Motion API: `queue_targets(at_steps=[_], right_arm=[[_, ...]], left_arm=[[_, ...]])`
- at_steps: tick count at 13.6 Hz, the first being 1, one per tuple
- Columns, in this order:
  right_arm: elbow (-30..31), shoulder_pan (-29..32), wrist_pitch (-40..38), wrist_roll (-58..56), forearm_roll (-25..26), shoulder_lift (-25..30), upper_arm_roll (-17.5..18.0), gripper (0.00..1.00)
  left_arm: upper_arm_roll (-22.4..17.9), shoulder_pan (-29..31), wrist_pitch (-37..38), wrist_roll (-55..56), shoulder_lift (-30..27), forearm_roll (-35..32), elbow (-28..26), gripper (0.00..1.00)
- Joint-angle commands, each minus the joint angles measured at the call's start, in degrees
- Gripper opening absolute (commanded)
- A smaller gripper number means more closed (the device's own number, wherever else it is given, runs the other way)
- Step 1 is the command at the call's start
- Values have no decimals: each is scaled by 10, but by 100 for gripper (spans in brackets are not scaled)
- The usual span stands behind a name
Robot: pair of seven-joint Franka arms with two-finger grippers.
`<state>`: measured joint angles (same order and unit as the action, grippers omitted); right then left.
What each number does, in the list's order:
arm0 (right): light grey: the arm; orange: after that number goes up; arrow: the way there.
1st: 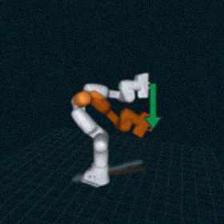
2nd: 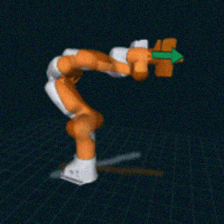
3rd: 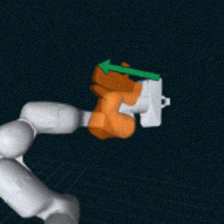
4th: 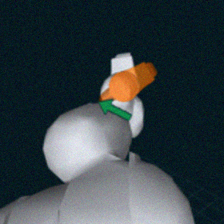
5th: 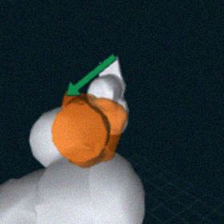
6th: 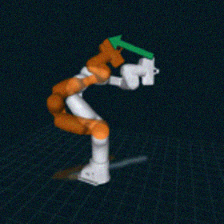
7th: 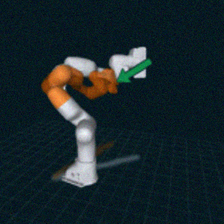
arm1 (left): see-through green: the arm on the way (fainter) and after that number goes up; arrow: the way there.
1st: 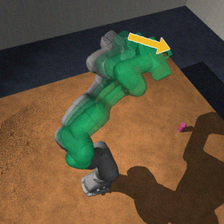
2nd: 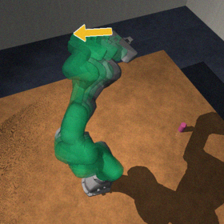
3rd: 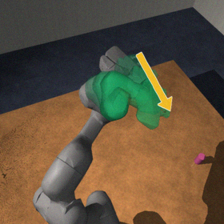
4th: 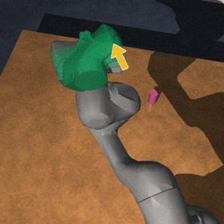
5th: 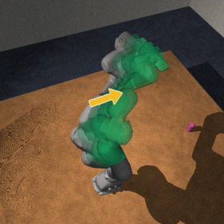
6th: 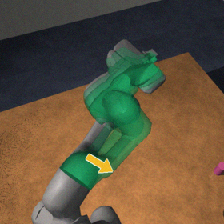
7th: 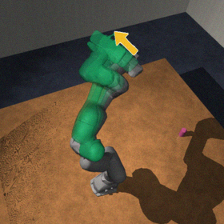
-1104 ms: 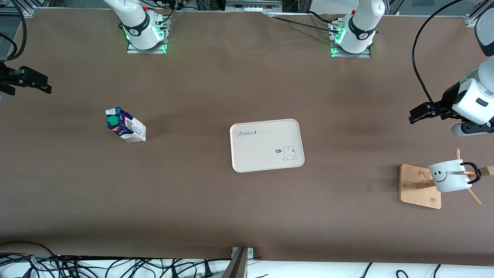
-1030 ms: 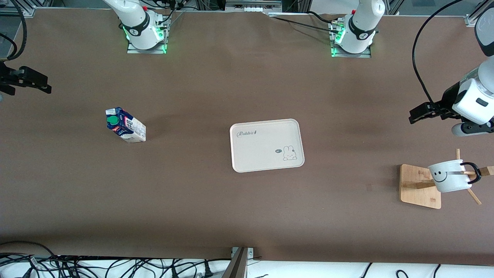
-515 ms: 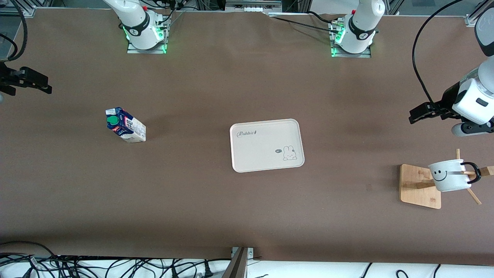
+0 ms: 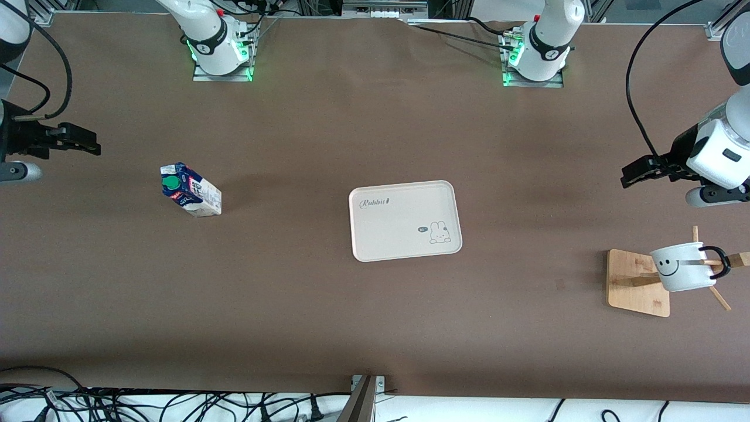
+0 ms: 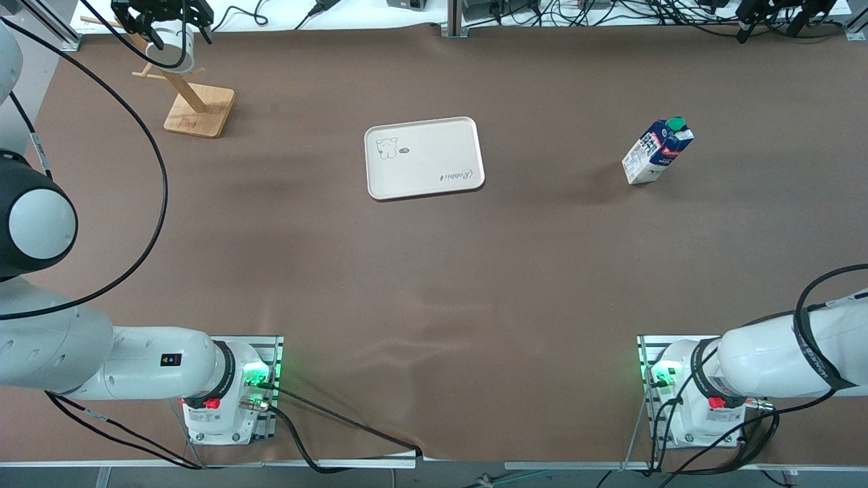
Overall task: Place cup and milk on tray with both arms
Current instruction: 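Reach the right gripper to the milk carton and grasp it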
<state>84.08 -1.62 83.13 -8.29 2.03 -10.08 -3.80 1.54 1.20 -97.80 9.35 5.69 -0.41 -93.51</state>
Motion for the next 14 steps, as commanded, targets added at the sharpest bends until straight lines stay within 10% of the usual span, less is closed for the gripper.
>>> queue_targets(at_steps=[1, 14], right_arm=[[-8, -2, -7, -7, -3, -34, -1, 100], [90, -31, 110, 4, -43, -94, 0, 100]], left_arm=[[1, 1, 2, -7, 3, -6, 10, 100], [2, 1, 2, -7, 3, -5, 10, 100]])
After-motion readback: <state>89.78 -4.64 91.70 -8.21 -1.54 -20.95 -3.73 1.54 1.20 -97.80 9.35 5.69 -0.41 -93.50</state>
